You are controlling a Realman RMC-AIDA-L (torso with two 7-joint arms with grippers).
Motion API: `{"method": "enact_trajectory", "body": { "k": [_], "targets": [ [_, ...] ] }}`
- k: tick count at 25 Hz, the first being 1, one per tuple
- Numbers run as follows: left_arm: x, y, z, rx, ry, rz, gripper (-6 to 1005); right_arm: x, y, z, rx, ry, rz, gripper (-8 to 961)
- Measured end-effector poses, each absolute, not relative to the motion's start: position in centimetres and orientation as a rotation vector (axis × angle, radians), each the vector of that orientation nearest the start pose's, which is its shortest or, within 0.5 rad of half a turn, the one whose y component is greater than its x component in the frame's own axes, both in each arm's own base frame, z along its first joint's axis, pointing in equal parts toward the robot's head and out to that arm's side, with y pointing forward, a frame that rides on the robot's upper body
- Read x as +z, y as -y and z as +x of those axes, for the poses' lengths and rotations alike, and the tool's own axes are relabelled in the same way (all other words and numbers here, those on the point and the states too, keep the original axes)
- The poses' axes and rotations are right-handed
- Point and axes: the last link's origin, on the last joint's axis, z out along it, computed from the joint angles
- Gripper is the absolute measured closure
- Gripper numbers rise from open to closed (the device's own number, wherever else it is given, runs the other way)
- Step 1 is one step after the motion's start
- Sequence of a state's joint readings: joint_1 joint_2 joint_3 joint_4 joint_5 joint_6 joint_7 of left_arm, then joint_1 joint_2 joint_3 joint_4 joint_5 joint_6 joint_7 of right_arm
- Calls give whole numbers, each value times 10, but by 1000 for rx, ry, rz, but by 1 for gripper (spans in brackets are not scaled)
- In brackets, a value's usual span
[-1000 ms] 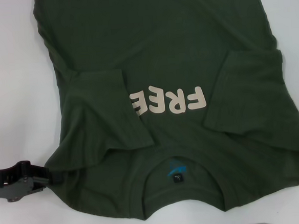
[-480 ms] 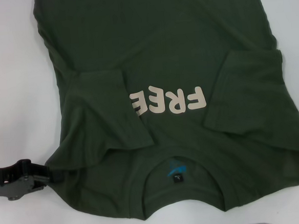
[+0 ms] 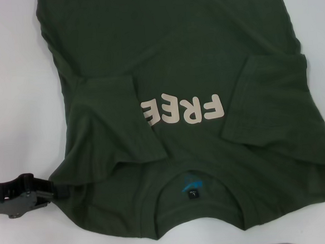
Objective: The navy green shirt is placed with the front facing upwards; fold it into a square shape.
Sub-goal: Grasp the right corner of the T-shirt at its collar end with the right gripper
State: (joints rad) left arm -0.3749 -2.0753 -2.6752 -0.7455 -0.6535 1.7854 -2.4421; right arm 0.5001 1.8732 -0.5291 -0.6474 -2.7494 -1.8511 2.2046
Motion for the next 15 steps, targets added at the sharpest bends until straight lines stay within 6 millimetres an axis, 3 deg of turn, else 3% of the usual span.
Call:
{"method": "enact_trajectory", "body": {
  "k": [15],
  "targets": [
    [14, -236, -342, 368, -2321, 2031, 968, 68, -258, 357, -208, -2038, -2427, 74]
  ]
}}
